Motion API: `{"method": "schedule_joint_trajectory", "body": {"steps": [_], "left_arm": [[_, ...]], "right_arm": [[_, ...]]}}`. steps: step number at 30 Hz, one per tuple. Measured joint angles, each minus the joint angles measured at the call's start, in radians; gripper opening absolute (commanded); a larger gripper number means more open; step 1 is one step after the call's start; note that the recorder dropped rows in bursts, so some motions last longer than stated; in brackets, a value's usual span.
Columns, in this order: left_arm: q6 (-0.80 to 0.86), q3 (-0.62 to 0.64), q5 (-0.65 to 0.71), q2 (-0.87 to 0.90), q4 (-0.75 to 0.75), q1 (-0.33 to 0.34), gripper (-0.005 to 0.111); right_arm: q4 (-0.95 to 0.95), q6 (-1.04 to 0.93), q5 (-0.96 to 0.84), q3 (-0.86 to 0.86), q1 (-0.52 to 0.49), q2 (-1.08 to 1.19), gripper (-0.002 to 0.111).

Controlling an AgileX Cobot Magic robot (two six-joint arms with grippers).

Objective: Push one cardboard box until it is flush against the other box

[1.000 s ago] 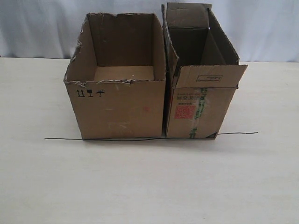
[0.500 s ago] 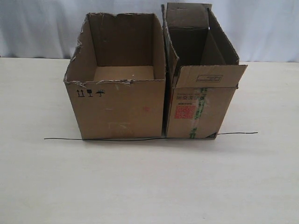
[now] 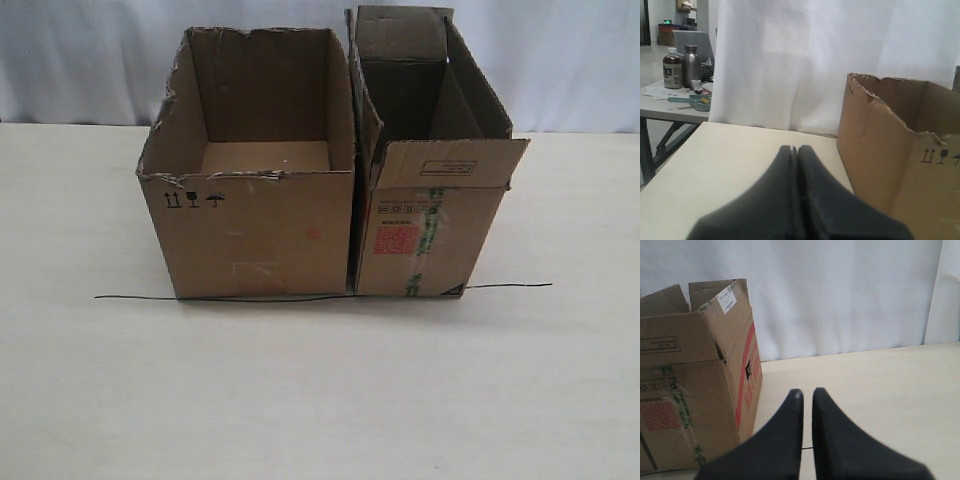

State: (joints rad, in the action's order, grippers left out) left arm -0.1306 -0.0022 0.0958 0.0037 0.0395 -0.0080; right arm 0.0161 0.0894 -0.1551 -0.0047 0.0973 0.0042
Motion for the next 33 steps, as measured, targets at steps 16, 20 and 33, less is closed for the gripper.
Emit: {"method": "schedule_joint_trajectory", "body": {"steps": [16,20,33], "left_arm": [[0.000,0.000,0.085,0.000,-0.016,0.019,0.000],[0.000,0.000,0.093,0.000,-0.018,0.019,0.000],[0.000,0.000,0.095,0.000,-0.018,0.019,0.000]], "right_arm": [[0.000,0.000,0.000,0.000,0.000,0.000,0.005],[0.000,0.000,0.000,0.000,0.000,0.000,0.005],[0.000,0.000,0.000,0.000,0.000,0.000,0.005]]}}
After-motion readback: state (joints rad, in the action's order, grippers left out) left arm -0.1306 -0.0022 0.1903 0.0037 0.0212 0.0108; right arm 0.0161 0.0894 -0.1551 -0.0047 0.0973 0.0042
